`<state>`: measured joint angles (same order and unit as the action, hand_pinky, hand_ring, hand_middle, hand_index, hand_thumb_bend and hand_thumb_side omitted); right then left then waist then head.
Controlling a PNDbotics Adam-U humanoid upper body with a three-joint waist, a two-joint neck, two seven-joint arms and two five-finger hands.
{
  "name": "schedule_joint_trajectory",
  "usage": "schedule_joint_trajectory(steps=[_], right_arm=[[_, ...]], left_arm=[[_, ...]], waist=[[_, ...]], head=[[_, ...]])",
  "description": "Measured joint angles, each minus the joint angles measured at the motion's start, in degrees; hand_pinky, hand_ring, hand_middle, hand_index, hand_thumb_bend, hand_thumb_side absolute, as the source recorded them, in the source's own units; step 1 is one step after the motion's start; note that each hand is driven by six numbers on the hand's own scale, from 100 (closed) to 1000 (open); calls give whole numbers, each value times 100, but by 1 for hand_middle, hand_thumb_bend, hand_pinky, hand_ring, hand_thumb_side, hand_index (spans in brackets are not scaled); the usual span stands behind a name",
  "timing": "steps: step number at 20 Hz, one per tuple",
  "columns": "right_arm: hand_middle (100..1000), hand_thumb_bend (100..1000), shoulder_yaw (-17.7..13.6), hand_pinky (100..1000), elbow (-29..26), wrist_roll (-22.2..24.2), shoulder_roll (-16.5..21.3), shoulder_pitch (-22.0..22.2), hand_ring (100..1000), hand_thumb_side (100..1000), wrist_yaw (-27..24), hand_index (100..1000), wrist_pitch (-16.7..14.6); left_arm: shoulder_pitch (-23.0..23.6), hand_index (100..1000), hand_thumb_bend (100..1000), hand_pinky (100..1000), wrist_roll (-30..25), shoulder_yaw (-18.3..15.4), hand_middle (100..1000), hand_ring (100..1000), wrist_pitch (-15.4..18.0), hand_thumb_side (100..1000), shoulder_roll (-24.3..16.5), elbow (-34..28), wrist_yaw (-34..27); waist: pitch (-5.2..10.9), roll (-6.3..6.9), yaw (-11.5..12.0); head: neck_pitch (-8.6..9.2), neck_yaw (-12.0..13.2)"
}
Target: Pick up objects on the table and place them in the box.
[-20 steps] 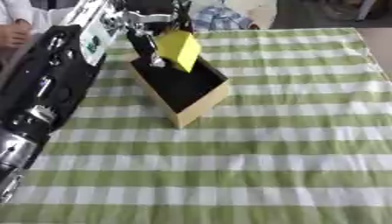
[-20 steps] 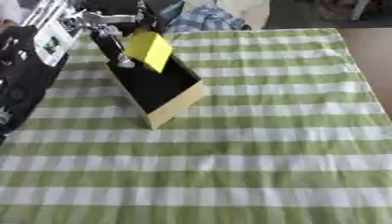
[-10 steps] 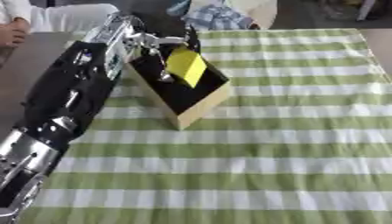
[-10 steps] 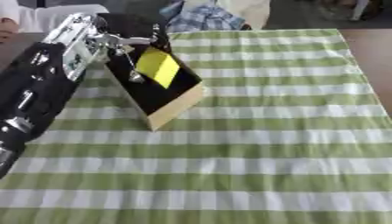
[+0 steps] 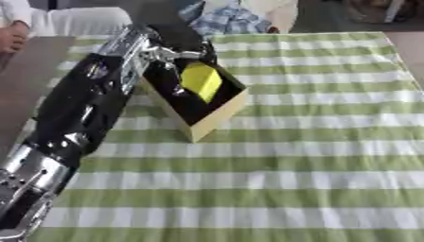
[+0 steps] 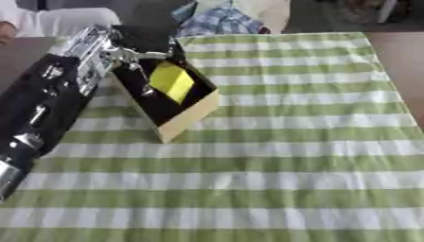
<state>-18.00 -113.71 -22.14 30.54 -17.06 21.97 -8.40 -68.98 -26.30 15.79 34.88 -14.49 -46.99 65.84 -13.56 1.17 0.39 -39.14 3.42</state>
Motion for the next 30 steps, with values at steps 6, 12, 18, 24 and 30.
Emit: schedule_joint_trajectory(steps=[6,12,18,24,30], right_arm=[[732,100,-18,633,0,-9,-8,14,702,857,-2,807,12],[730,100,-34,632,0,-9,-55,17,700,858,-2,807,31],[730,100,-37,632,0,-9,-62,41,700,858,-2,807,35],[731,100,-66,634,0,-10,-103,43,703,860,-2,807,38],[732,100,-67,638,0,-15,-103,50,705,854,1,807,43]], left_arm=[[73,820,457,682,-53,-13,681,725,-80,158,0,30,129],[121,878,556,853,-60,-41,818,864,-83,169,0,27,180],[140,875,546,844,128,-61,812,867,-97,160,-2,-89,301],[141,859,372,770,341,-129,761,793,-172,157,-11,-274,87],[141,845,372,749,297,-180,733,760,-368,100,-193,-954,-679]], waist=[[-1,-19,4],[-1,-22,14],[2,-32,23],[45,-33,32],[129,-19,77]], head=[[0,-4],[0,-6],[0,-10],[-3,-27],[-33,-62]])
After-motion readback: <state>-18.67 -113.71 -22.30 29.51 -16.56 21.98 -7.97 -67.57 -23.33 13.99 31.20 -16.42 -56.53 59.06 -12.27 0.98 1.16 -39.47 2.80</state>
